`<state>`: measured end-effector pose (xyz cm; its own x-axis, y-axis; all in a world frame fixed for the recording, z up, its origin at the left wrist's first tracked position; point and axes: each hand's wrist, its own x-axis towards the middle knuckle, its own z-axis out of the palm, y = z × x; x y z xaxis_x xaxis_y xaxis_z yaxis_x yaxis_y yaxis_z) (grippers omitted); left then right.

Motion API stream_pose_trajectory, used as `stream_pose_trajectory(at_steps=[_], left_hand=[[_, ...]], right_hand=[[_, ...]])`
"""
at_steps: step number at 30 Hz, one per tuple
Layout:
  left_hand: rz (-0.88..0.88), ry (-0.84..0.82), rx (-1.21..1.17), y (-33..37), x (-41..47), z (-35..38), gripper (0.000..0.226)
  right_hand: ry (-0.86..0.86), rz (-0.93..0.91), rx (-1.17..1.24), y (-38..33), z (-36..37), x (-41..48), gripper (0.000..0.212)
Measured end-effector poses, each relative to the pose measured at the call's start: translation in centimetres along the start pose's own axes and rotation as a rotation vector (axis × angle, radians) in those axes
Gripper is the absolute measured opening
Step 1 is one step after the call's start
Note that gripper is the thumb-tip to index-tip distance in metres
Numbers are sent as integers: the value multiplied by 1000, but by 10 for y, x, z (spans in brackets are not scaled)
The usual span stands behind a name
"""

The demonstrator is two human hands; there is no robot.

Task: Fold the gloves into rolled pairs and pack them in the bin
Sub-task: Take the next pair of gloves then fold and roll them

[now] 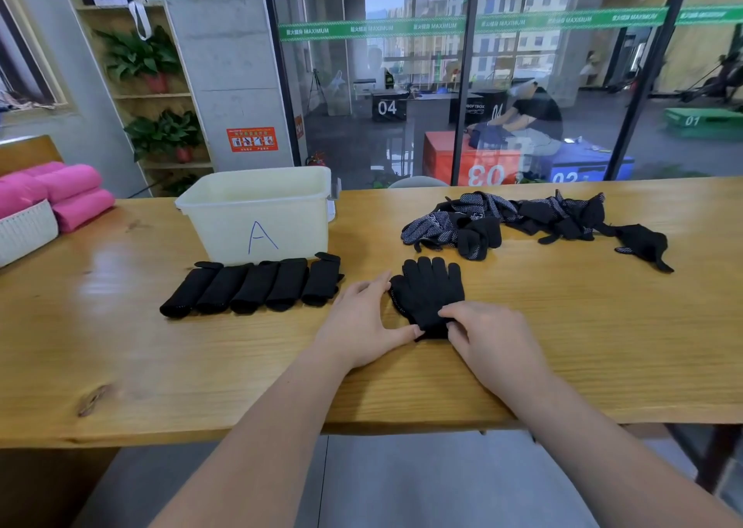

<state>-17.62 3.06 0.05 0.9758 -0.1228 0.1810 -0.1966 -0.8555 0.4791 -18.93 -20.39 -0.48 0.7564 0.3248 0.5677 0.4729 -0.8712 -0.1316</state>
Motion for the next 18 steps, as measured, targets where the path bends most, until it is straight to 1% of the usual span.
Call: stream_pose_trajectory(at_steps=[7,13,16,18], left_hand=[[-26,-4,-6,-1,2,1,123],[-26,-1,-2,0,2,1,121],[-2,3,17,1,-1,0,111],[10,-3,32,4,-3,-2,94]], right_hand=[[34,21,70,1,0,0,22],[39,7,106,1,1,0,21],[18,20,114,3,3,-1,21],[-7,16,132,4,4,-1,19]])
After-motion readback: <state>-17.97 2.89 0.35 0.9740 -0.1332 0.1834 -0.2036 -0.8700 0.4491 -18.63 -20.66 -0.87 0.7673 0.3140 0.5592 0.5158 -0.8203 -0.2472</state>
